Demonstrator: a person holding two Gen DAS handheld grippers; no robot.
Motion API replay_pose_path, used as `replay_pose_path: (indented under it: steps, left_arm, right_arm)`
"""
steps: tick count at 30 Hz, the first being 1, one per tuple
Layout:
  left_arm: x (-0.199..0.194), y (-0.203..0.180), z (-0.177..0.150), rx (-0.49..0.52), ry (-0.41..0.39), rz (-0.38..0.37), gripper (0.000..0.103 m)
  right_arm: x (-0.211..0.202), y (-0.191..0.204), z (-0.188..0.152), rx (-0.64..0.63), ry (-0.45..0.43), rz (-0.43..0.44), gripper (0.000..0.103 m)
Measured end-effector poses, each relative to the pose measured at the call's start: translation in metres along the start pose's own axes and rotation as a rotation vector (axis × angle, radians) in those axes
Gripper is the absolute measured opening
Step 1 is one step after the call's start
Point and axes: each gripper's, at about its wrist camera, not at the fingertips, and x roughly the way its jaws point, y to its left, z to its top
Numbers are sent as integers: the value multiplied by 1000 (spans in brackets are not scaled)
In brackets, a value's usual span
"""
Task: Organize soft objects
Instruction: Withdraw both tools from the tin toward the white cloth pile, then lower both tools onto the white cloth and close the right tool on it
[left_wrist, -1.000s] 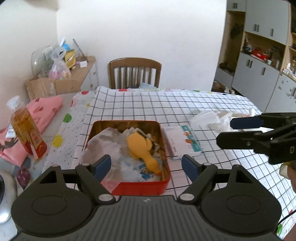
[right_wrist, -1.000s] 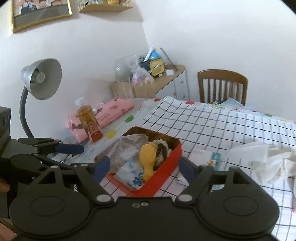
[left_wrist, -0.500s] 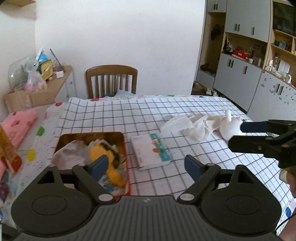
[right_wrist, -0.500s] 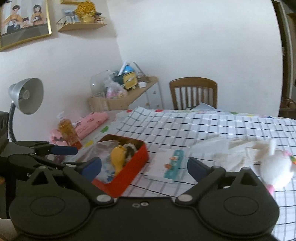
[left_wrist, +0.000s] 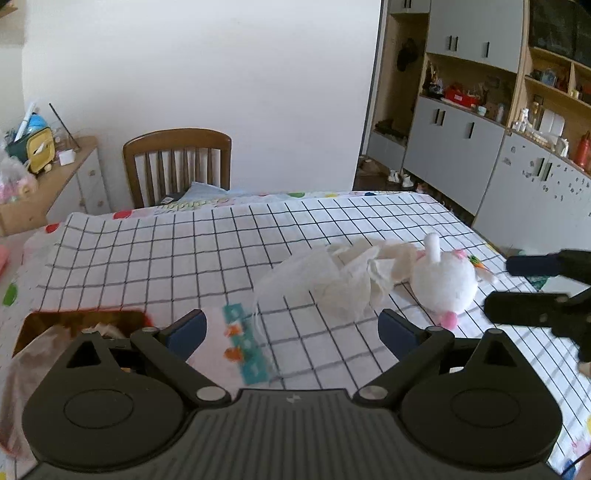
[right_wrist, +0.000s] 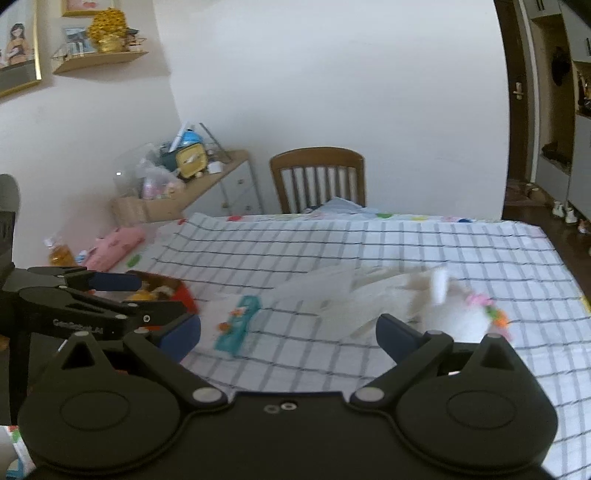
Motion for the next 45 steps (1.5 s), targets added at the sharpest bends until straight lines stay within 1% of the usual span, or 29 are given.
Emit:
replay_pose_path:
  steps: [4, 7, 16, 21, 26, 30, 32, 36, 38, 40, 43, 45]
  left_arm:
    - [33, -6, 12, 5, 11, 5, 100]
    - [55, -9, 20, 6, 20, 16, 100]
    - [110, -17, 33, 11, 57, 51, 100]
    - [139, -20, 36, 15, 84, 60, 100]
    - [165, -22, 35, 21, 110, 61, 100]
    - [184, -24, 35, 32, 132, 52, 100]
    - [194, -24, 36, 23, 146, 46, 100]
    - [210, -25, 37, 37, 163, 41, 100]
    - [219, -24, 38, 49, 174, 53, 100]
    - [225, -20, 39, 29, 183, 63, 100]
    - [233, -11, 39, -19, 206, 50, 100]
    - [237, -9, 37, -23, 216, 47, 100]
  right_arm:
    - [9, -30, 17, -20, 5, -31, 101]
    - [23, -54, 31, -24, 30, -41, 101]
    - [83, -109, 66, -39, 163, 8, 101]
    - [120, -127, 79, -47, 239, 35, 102]
    - [163, -130, 84, -121, 381, 76, 102]
    - [191, -129, 80, -199, 491, 106, 102]
    - [203, -127, 76, -238, 536, 105, 102]
    - [221, -126, 72, -292, 592, 97, 102]
    - [227, -127, 70, -304, 615, 95, 102]
    - [233, -127, 69, -308, 633, 88, 102]
    - [242, -125, 68, -306, 667, 81, 102]
    - [246, -124, 64, -310, 697, 83, 99]
